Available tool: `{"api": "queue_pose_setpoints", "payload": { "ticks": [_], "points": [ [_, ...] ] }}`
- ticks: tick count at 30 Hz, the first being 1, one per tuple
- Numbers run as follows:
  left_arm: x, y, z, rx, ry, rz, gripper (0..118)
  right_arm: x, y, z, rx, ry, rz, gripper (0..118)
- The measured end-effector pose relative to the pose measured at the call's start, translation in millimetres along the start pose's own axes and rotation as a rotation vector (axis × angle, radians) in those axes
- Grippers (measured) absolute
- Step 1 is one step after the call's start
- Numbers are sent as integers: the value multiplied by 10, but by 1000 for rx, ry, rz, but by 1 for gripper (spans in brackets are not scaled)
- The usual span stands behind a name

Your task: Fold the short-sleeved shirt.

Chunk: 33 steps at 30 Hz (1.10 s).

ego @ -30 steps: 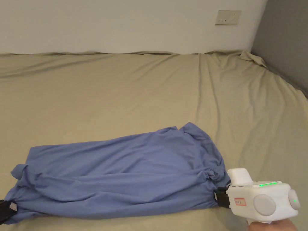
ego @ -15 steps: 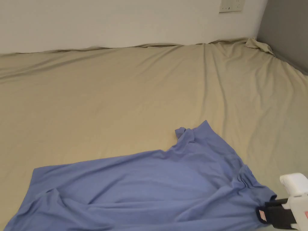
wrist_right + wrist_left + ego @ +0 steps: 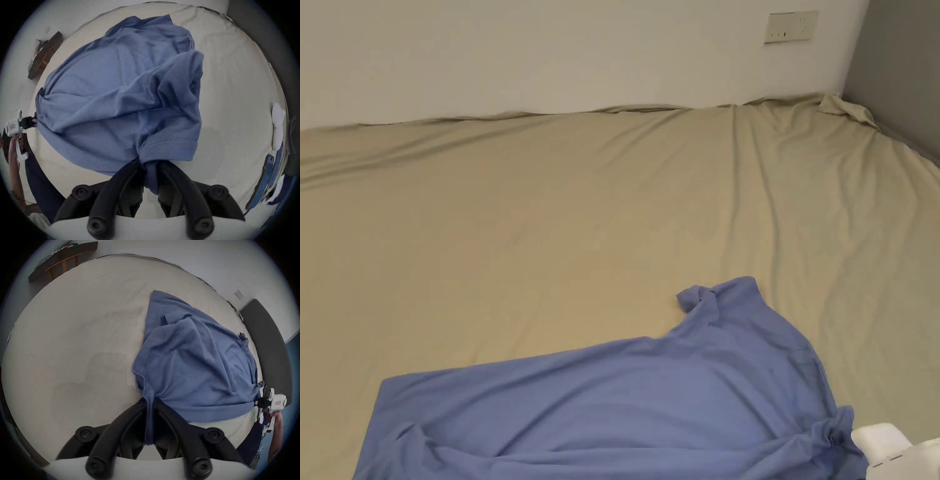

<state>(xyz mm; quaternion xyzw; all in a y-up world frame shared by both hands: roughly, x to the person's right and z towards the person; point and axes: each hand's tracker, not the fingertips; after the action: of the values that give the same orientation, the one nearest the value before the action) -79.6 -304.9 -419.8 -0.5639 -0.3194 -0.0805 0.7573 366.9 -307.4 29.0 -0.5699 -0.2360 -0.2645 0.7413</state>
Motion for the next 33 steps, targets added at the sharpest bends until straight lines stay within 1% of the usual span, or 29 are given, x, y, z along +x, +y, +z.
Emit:
{"api": "queue_pose_setpoints", "payload": {
  "ticks": [1,2,3,4,5,6,7,8,10,11,12,13,14,15,16,17,18,19,20,21,23,25,26,27,28,29,30,31,33],
  "points": [
    [-2,-17,15,3,4,-3,29,12,2,11,-3,5,-22,37],
    [-3,4,55,9,15,3,73,22,-5,22,3,12,-19,75],
    [14,44,133,11,7,18,87,9,-15,66,10,11,6,75],
    [64,74,248,8,10,30,99,-11,-4,156,-10,-7,62,88],
    [98,64,369,29,24,26,117,-26,-10,272,16,-40,79,109],
    [134,75,700,223,-20,5,118,-65,-34,585,178,-20,85,118],
    [174,81,836,286,-63,20,117,-111,6,794,279,5,96,117],
    [221,77,999,365,-98,31,118,-170,25,1037,375,16,78,116],
    [357,97,1176,429,-135,29,118,-303,45,1391,601,-24,8,117],
    [446,114,1219,428,-149,16,118,-405,43,1505,714,-54,-14,118],
    [516,117,1232,416,-145,-1,118,-508,34,1574,781,-70,-20,118],
    [672,137,1218,425,-129,-33,118,-601,40,1617,787,-62,7,117],
    [779,129,1174,447,-94,-73,102,-708,88,1624,756,-57,29,105],
    [867,126,1122,448,-64,-95,66,-809,113,1600,740,-64,32,66],
    [951,137,1005,428,-28,-118,11,-929,90,1483,745,-69,48,3],
    [998,147,870,381,-42,-89,0,-1025,72,1393,741,-71,46,2],
    [1022,164,778,381,-41,-72,0,-1066,71,1352,756,-32,53,2],
    [1015,221,691,361,-66,-76,0,-1111,77,1247,710,37,80,2],
    [952,316,590,354,-91,-71,0,-1157,82,1193,687,71,78,2],
    [852,464,523,390,-6,-127,0,-1185,79,1171,698,62,67,2],
    [783,728,329,381,32,-168,0,-1185,88,1126,697,65,80,2],
    [943,916,199,352,73,-179,0,-1166,127,1133,693,71,80,2],
    [926,1062,55,348,113,-210,36,-1143,153,1146,691,77,77,2],
    [906,1171,-62,340,148,-208,95,-1111,151,1139,691,82,74,2],
    [878,1321,-223,313,206,-218,118,-1087,158,1141,694,81,69,2],
    [837,1465,-405,258,256,-218,118,-1064,170,1144,696,78,64,2],
    [798,1524,-549,238,238,-205,118,-1043,180,1143,695,76,60,2],
    [775,1674,-714,223,294,-219,118,-1019,191,1136,691,73,53,2],
    [679,1762,-922,169,322,-208,118,-946,179,1086,679,77,34,2]
  ]
}}
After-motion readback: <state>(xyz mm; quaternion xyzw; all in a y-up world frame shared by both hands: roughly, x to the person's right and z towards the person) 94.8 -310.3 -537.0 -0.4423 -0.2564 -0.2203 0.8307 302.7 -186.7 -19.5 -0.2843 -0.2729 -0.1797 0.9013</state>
